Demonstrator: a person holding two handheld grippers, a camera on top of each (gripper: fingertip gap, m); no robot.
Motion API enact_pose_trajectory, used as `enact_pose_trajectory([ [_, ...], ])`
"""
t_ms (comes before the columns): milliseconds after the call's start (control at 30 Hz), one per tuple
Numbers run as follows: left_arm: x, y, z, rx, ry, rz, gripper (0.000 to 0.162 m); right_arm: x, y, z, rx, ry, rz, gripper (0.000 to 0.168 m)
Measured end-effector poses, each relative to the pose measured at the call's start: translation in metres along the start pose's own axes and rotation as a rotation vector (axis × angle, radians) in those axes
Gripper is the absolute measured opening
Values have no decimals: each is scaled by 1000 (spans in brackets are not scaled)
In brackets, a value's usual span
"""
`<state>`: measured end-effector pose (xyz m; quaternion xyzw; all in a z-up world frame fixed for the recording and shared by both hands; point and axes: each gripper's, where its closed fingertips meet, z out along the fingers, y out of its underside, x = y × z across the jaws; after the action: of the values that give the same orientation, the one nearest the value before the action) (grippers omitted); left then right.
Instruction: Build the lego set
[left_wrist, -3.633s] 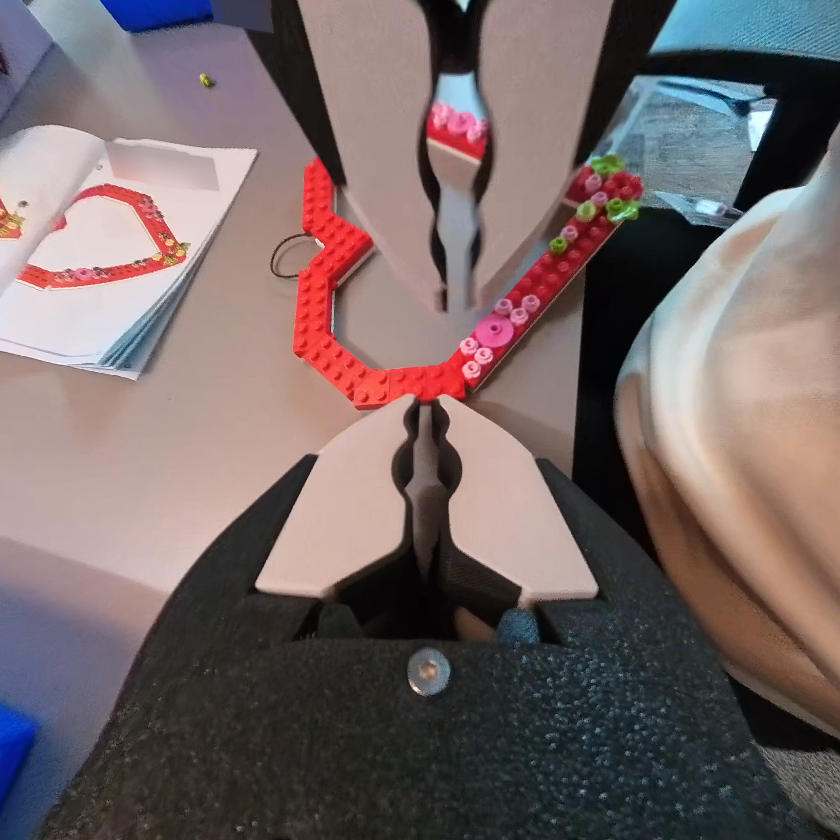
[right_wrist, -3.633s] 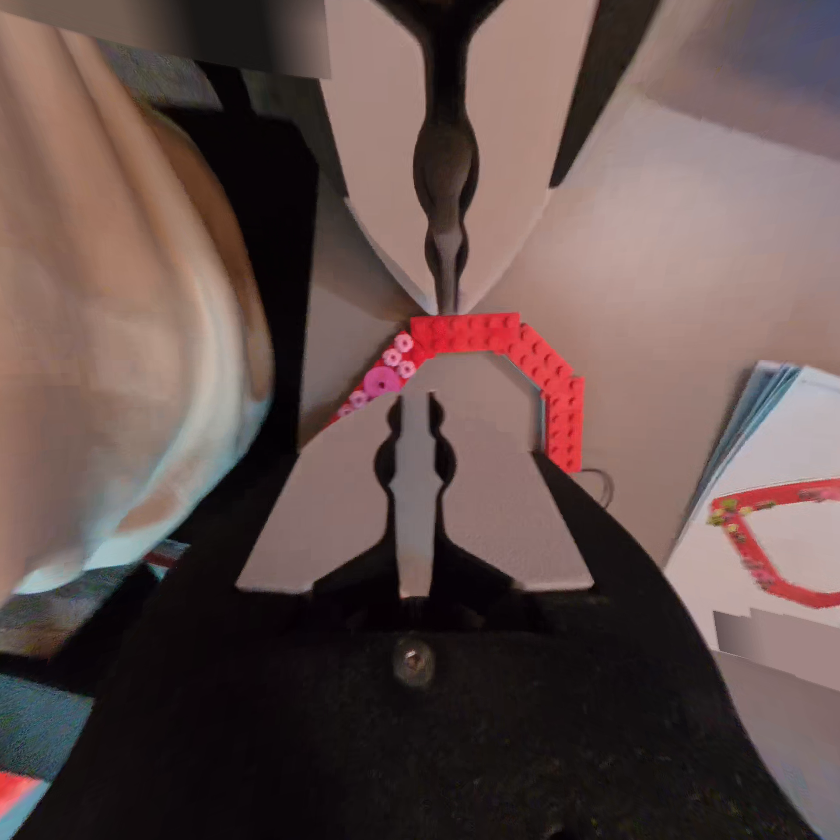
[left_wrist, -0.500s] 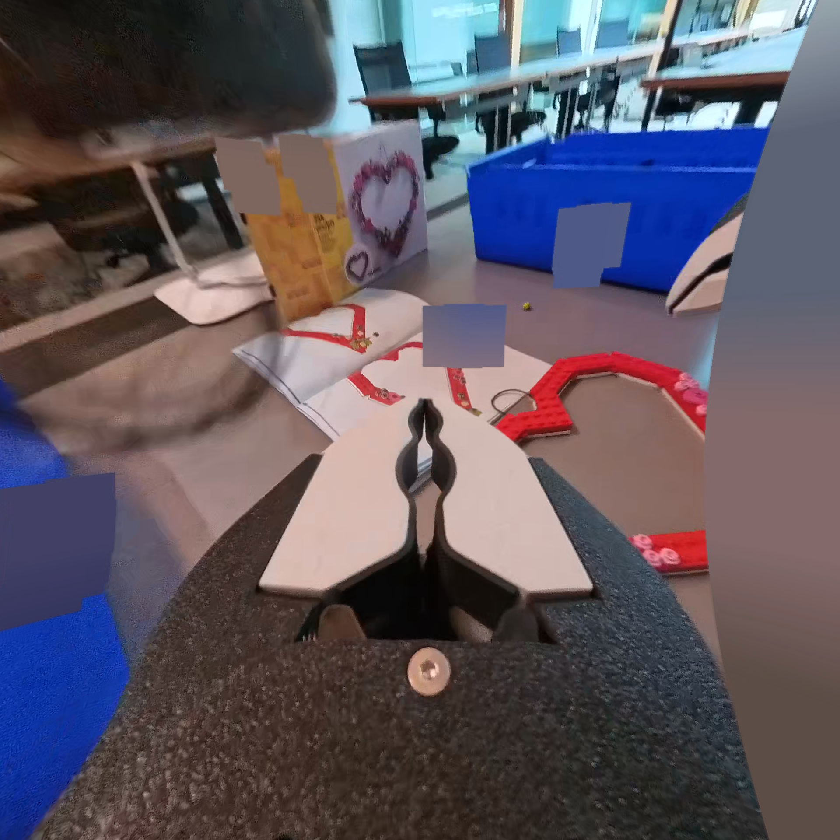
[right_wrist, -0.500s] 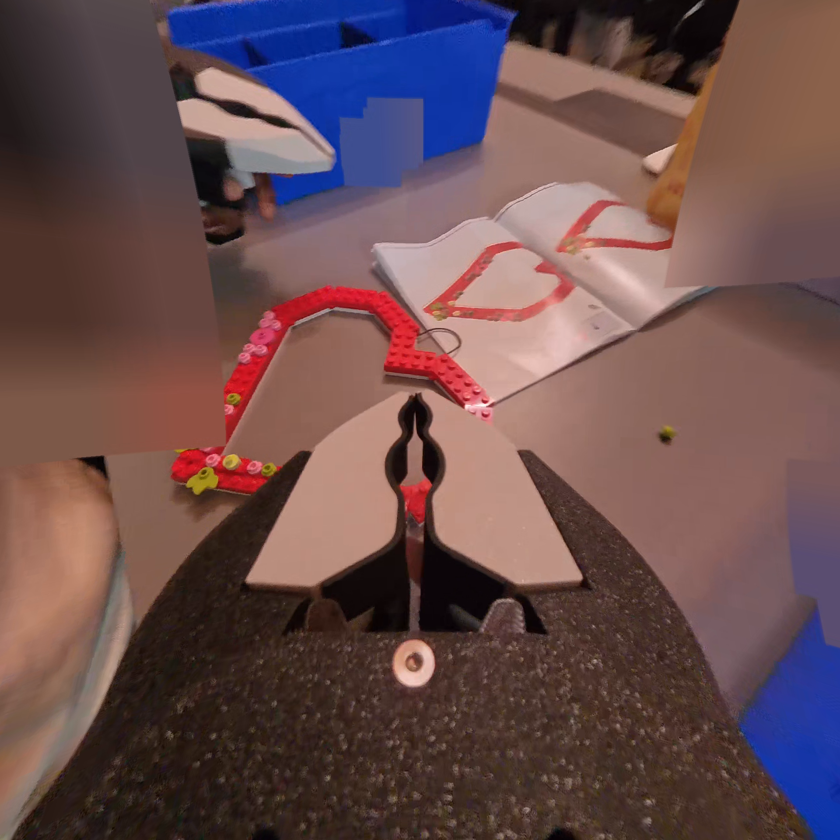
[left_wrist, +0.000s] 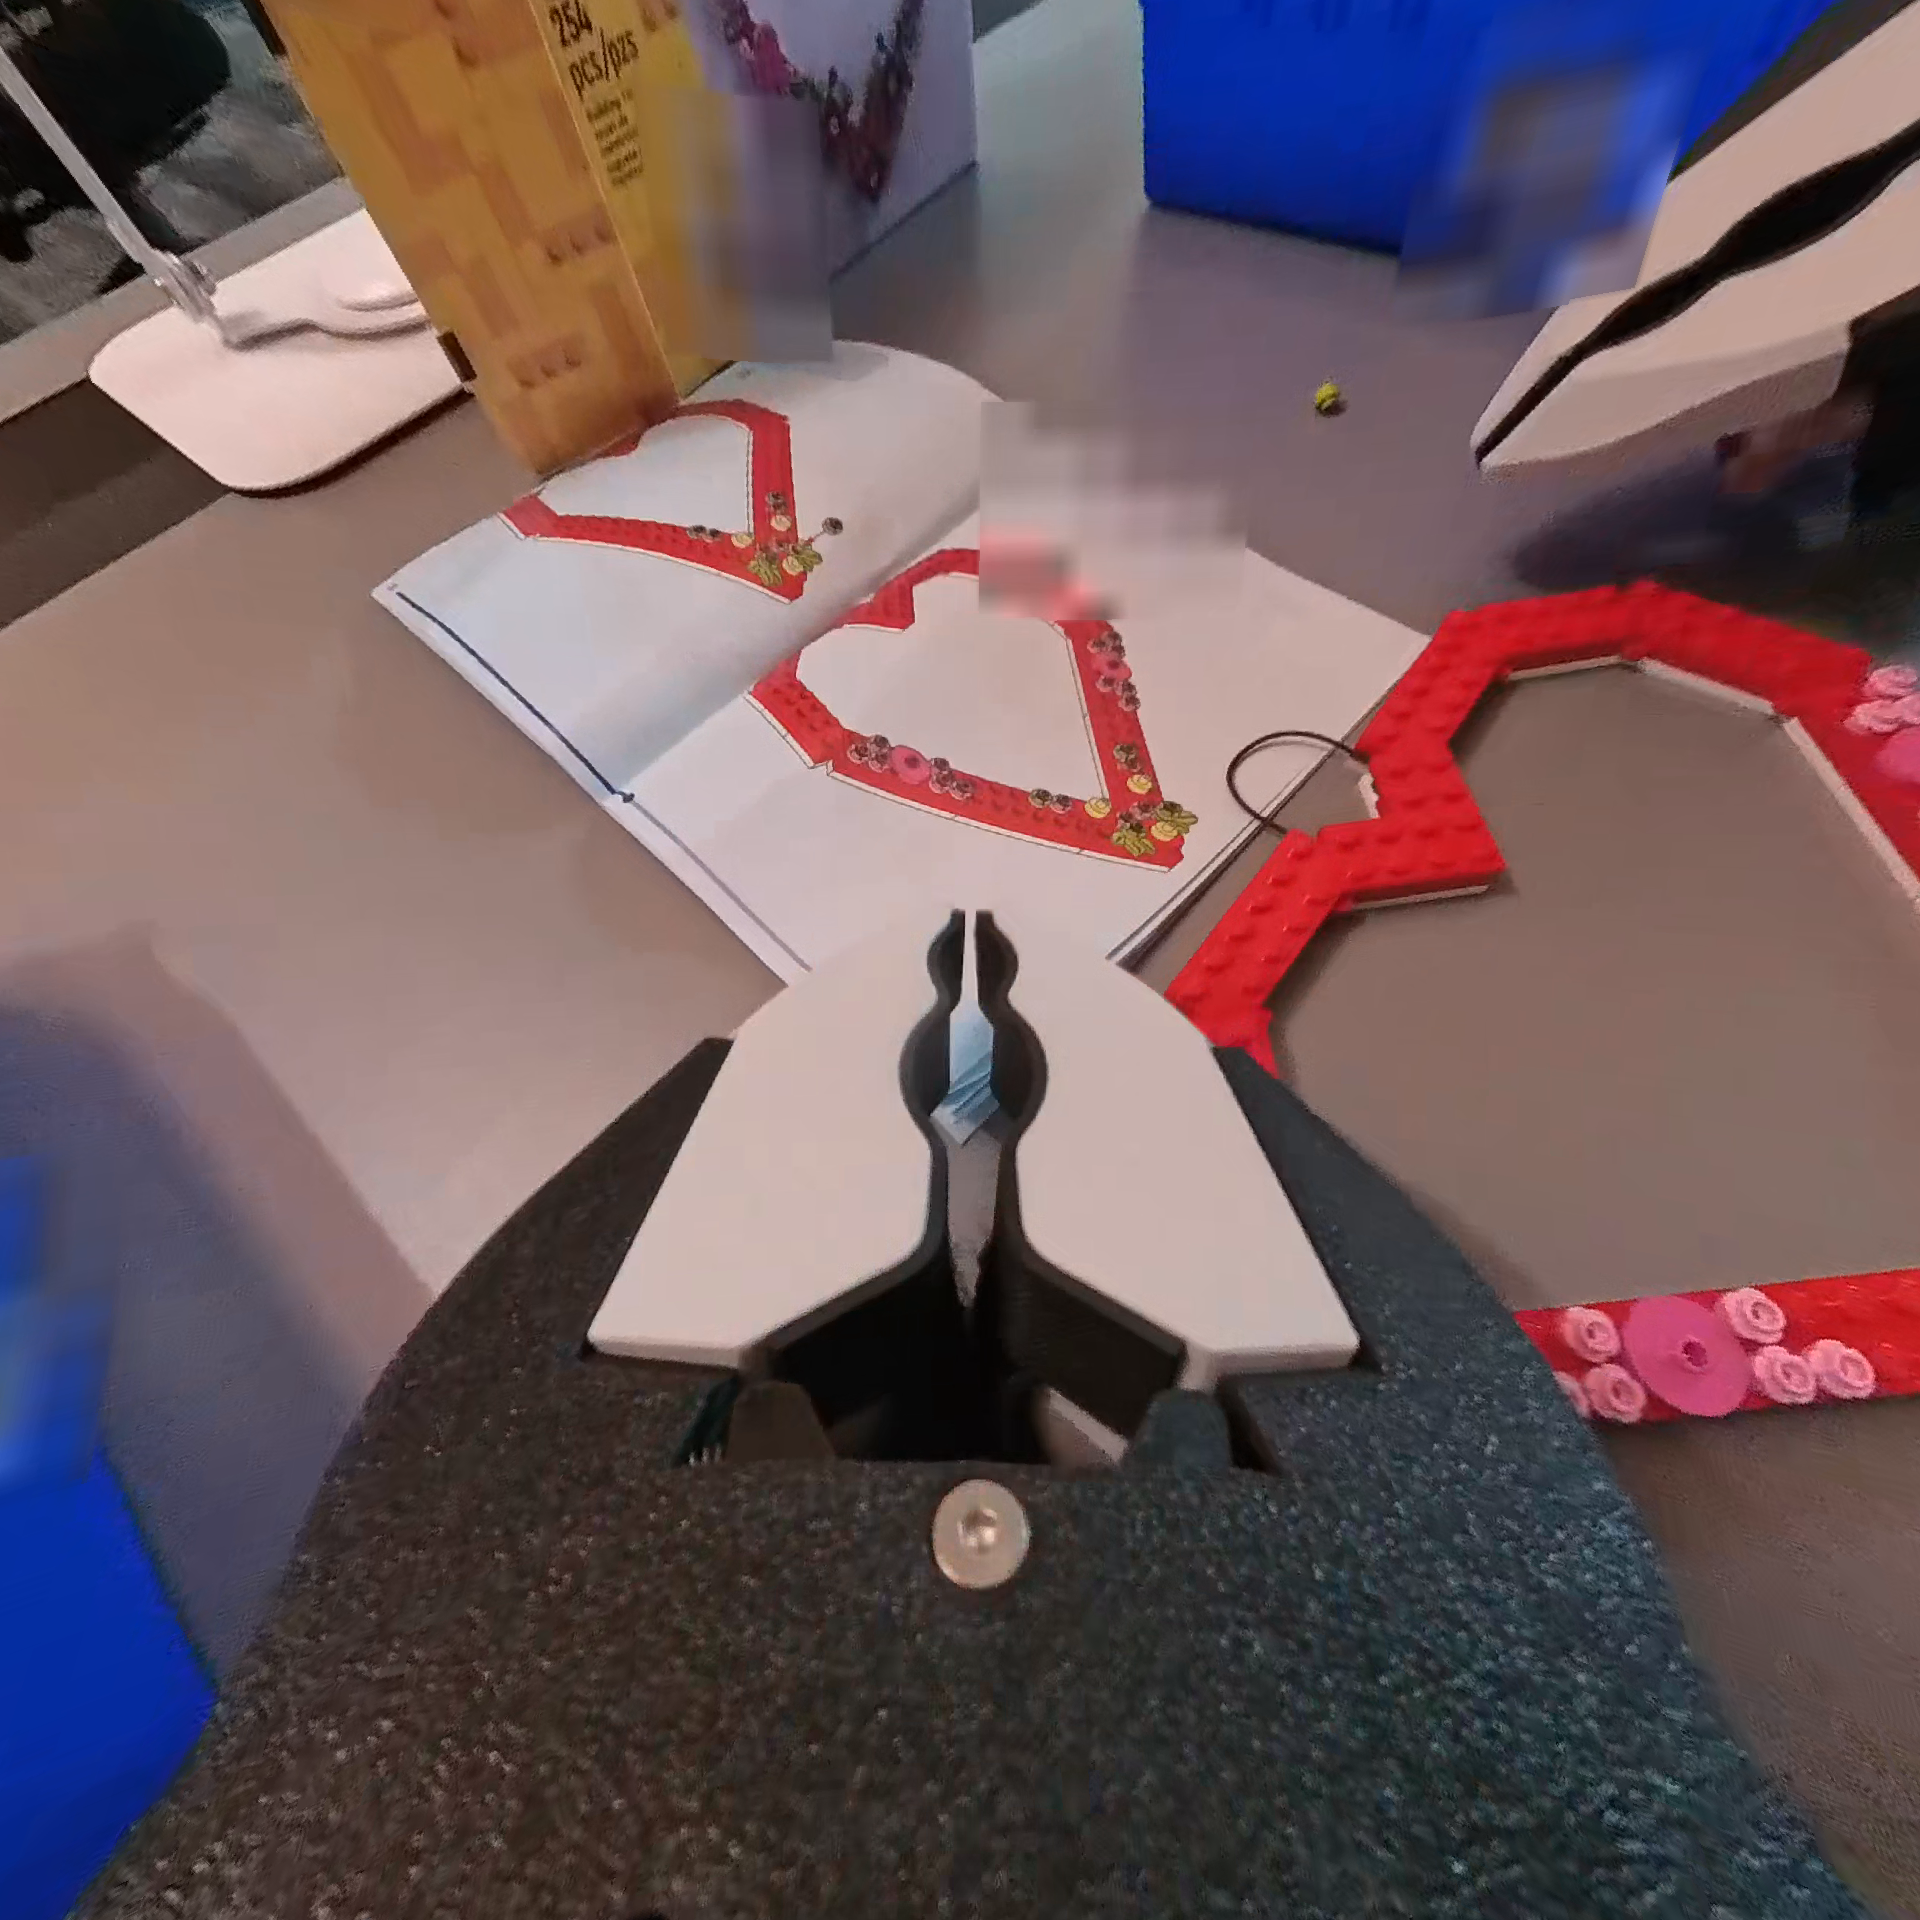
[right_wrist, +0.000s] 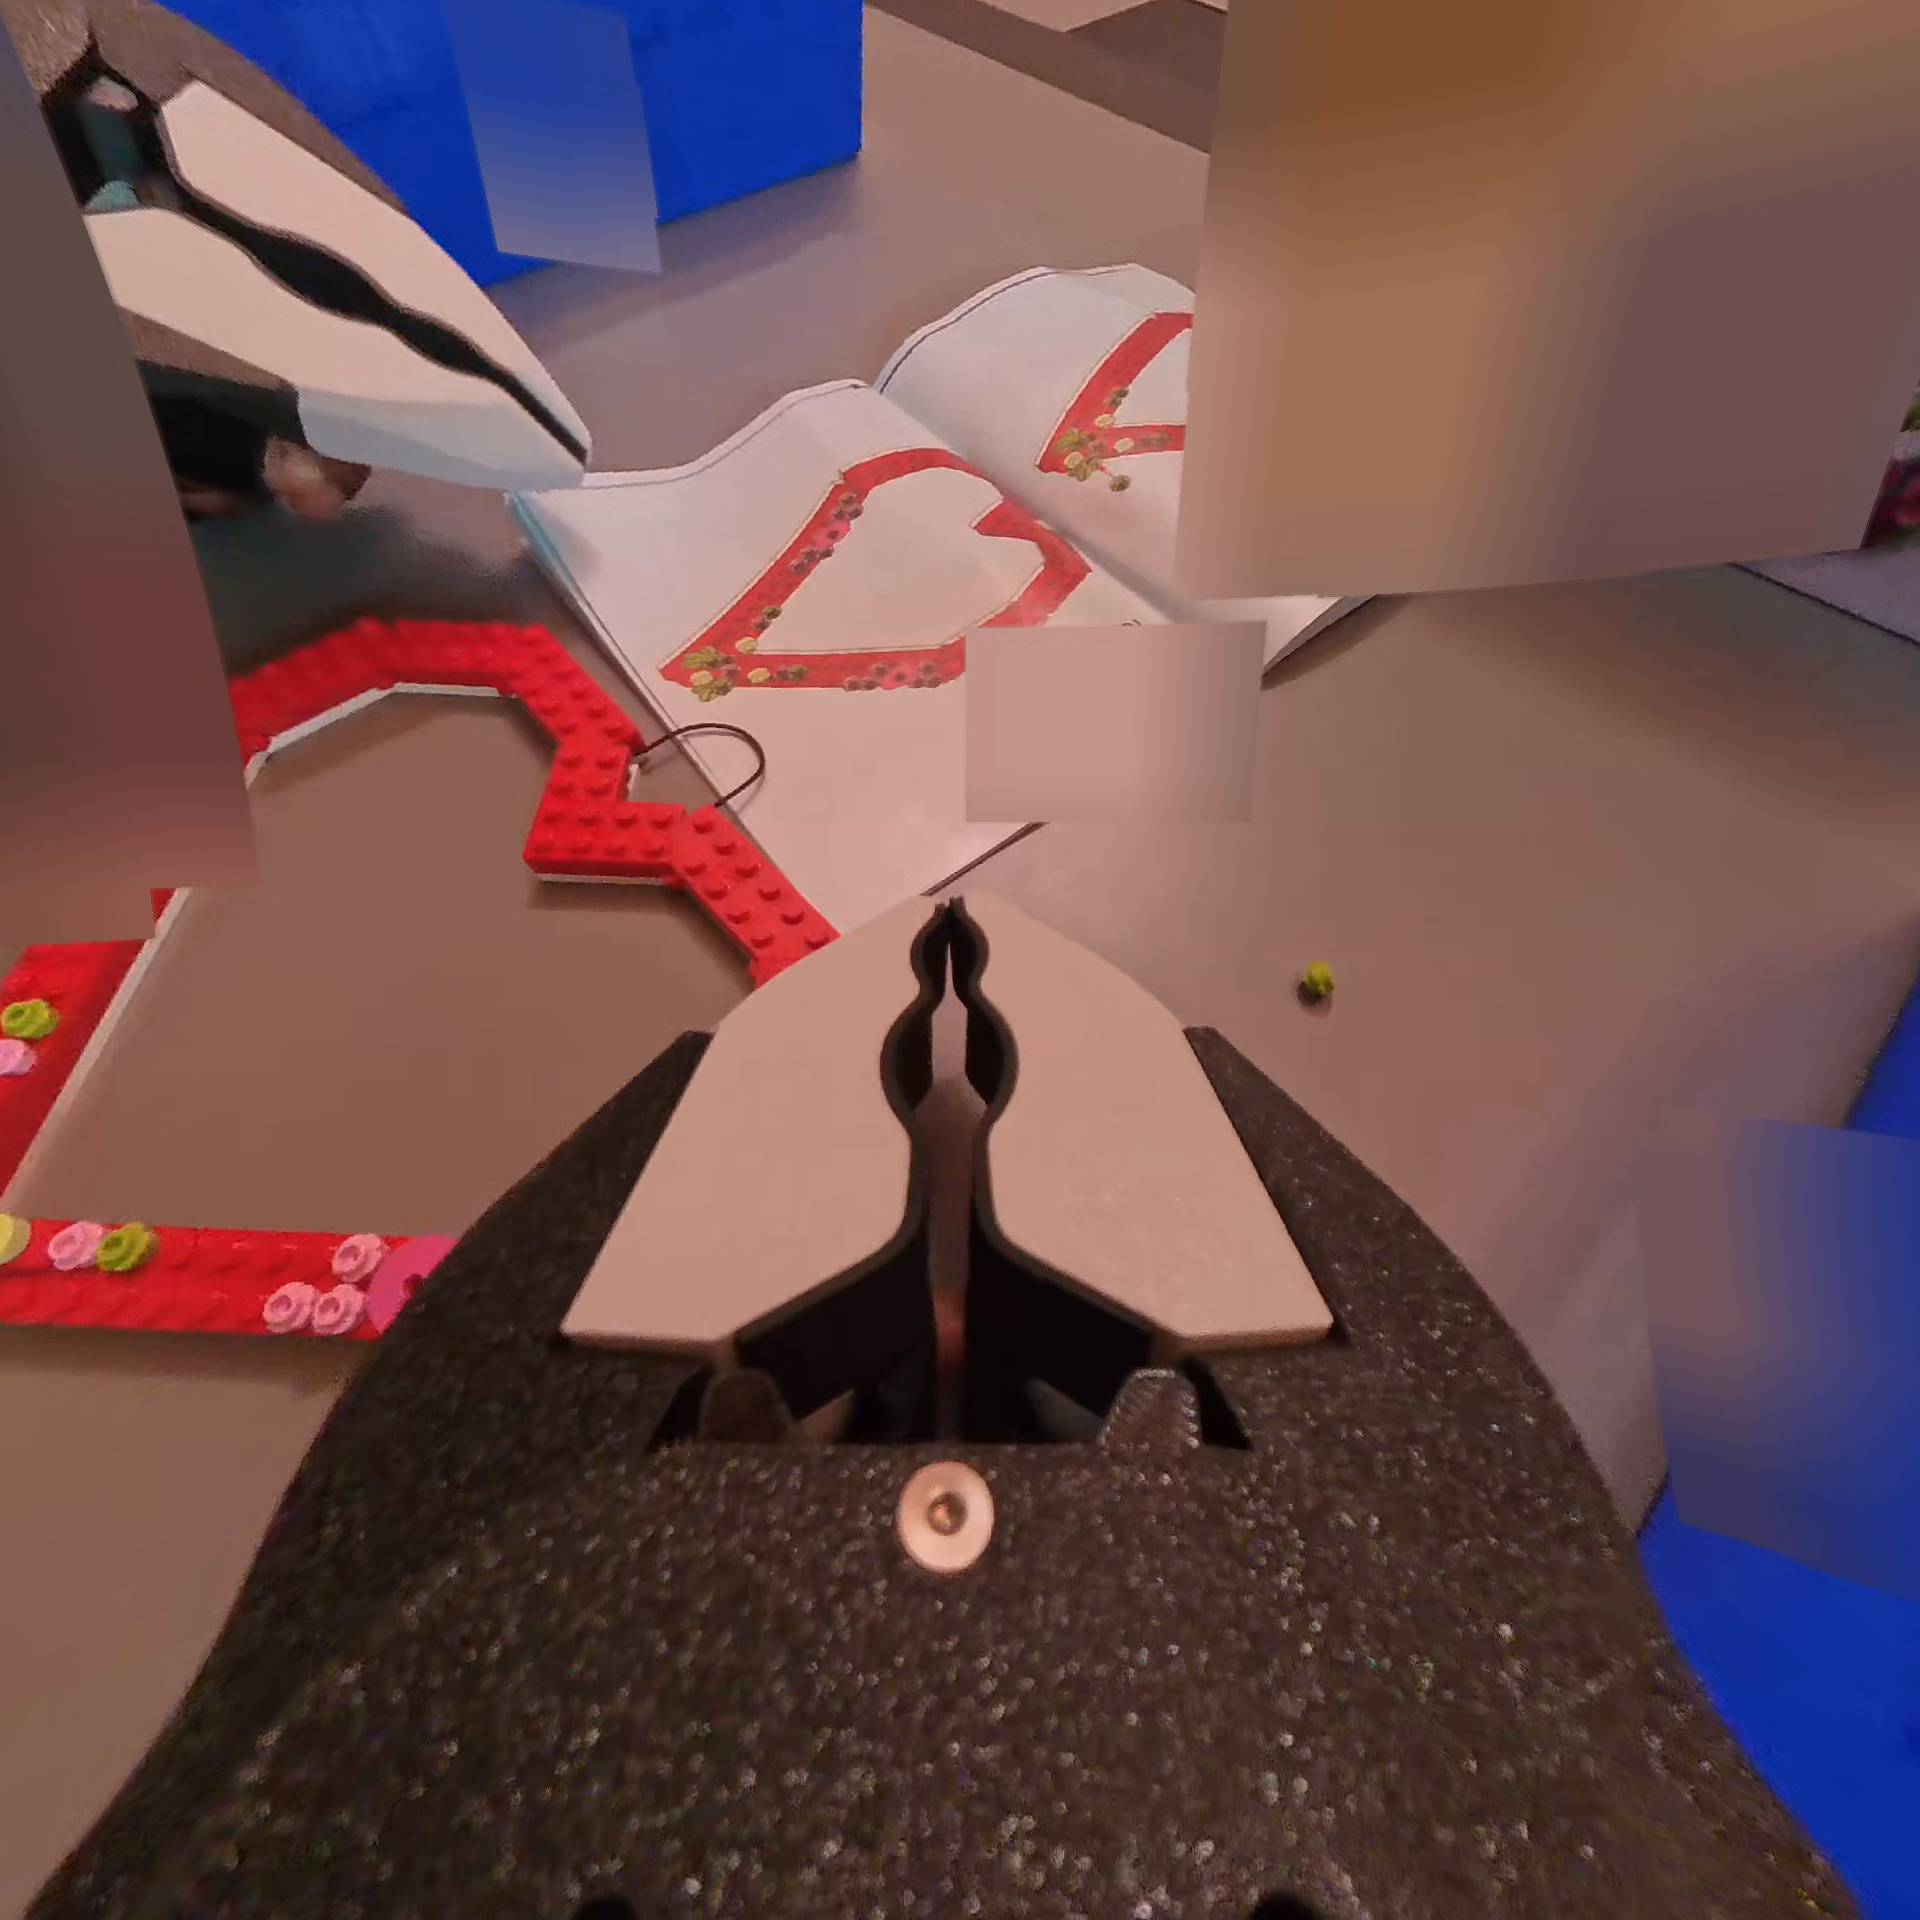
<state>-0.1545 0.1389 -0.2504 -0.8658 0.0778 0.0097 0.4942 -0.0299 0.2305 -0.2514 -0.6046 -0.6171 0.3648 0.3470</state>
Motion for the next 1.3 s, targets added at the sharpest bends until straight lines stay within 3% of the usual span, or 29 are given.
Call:
enact_pose_trajectory([
  [100,2,5,4,-44,20,-9,1,3,5,1,-31,10,19,1],
  [233,3,13,7,-102,25,-2,1,21,15,3,-97,117,78,21],
  [333,6,14,7,-106,29,34,1,47,9,0,-59,255,159,7],
  [533,5,12,4,-83,16,36,2,75,23,5,-206,453,161,12],
  [833,3,12,0,-72,2,38,5,79,24,11,-213,436,188,5],
  [967,1,12,-1,-66,-11,36,7,57,8,11,-123,326,227,5],
  [1100,-1,10,-3,-49,-17,28,9,-15,-16,8,-58,-28,263,5],
  [1200,-1,8,-6,-25,-25,43,9,-74,0,0,-241,-275,226,5],
  [1300,1,6,-8,-4,-28,64,10,-98,25,-5,-426,-336,108,5],
])
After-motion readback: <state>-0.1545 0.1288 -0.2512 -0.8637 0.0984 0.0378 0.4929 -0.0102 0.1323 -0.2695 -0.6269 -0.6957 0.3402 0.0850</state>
